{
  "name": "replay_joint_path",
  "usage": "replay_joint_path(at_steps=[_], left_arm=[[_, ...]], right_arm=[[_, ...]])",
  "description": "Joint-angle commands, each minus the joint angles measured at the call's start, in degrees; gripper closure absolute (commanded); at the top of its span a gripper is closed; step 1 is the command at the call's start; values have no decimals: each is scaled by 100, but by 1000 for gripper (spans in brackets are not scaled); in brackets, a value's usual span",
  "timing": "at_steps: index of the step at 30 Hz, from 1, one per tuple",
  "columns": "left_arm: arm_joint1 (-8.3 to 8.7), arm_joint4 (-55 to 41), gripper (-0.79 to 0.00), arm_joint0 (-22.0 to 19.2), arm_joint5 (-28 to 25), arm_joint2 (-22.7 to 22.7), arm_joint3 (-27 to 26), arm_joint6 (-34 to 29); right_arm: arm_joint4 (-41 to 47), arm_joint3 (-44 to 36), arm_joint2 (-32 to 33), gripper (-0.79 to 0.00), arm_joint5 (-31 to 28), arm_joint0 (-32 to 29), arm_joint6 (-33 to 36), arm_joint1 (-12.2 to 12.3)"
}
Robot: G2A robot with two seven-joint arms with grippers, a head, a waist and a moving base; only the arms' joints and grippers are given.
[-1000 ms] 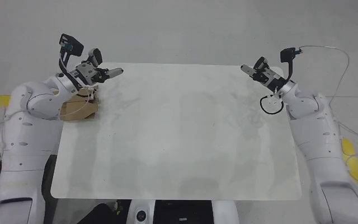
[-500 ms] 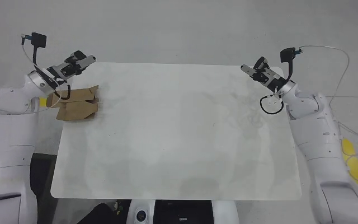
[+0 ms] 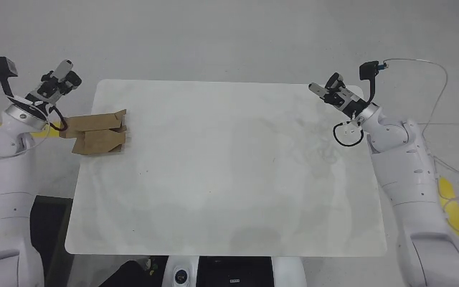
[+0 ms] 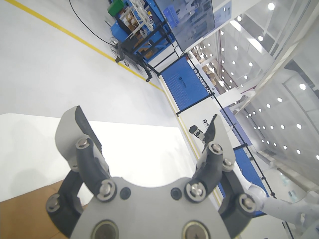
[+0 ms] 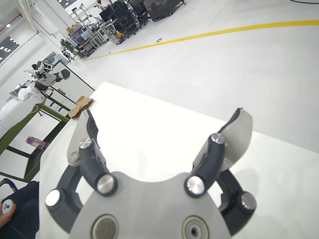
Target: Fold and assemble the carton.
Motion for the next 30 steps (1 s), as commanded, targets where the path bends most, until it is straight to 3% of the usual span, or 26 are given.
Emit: replay_joint_path(at_steps=[1,8,21,30], left_arm=[[30,-6,-785,35,-11,-107,144,89],[106,-283,-785,188,257,-458,649,367],[296,52,-785,704,630,-1025,1265,1066],[307,710,-785,1122,701,-879,1419,1403]], right_arm=[[0,0,0,-785,0,0,0,0],[0,0,0,-785,0,0,0,0],[0,0,0,-785,0,0,0,0],[0,0,0,-785,0,0,0,0]])
